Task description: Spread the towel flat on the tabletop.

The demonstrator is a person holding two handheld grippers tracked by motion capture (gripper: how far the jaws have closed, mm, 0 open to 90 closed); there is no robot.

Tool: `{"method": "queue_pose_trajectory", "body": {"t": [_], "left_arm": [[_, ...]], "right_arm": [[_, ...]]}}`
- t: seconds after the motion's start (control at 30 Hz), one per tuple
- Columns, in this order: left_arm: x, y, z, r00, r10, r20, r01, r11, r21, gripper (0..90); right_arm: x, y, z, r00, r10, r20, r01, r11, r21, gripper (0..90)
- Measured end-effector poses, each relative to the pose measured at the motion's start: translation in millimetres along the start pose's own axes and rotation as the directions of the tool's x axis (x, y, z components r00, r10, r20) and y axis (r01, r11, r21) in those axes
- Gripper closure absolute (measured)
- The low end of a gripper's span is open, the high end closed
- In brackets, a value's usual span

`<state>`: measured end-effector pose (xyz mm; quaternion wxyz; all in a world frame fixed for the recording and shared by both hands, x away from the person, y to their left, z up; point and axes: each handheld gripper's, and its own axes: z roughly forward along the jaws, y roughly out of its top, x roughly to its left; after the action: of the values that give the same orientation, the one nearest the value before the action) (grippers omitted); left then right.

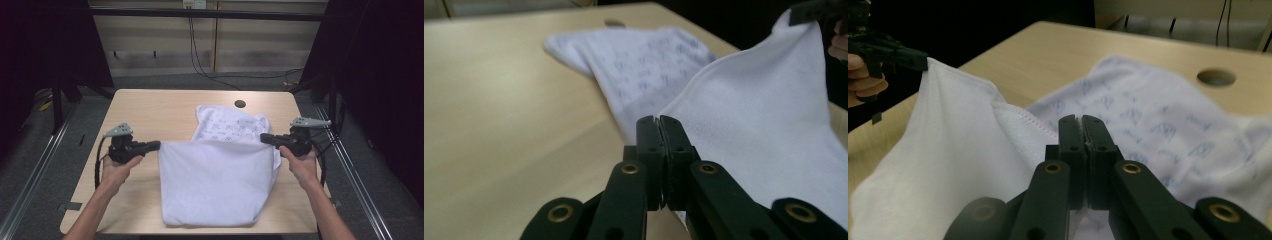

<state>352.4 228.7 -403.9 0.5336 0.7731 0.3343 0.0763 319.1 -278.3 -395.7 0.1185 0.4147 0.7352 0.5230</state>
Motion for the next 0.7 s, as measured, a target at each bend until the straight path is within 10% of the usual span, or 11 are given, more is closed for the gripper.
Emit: {"method": "queue_pose_trajectory", "body": {"t": [0.13,0.27,0.57,0.7], "left_arm": [[-14.9,31.2,-34.7,0.999,0.04,0.018,-0.038,0.9924,-0.118,88.7],[-45.2,16.2,-47.8,0.9907,0.101,0.092,-0.093,0.9919,-0.087,88.6],[-89.2,-94.0,-62.5,0.9751,-0.003,0.222,-0.014,0.997,0.076,88.4],[-129.6,-104.4,-86.7,0.9499,0.088,0.3,-0.132,0.9825,0.131,88.1]], "right_arm": [[16.3,25.9,-33.2,0.9987,-0.049,-0.011,0.048,0.993,-0.107,88.7],[34.7,23.2,-64.0,0.9961,-0.08,-0.036,0.074,0.987,-0.143,88.7],[74.9,-98.8,-105.3,0.9918,-0.023,-0.126,0.022,1.0,-0.011,88.6],[103.3,-123.4,-122.6,0.9921,-0.019,-0.124,0.031,0.995,0.094,88.3]]}}
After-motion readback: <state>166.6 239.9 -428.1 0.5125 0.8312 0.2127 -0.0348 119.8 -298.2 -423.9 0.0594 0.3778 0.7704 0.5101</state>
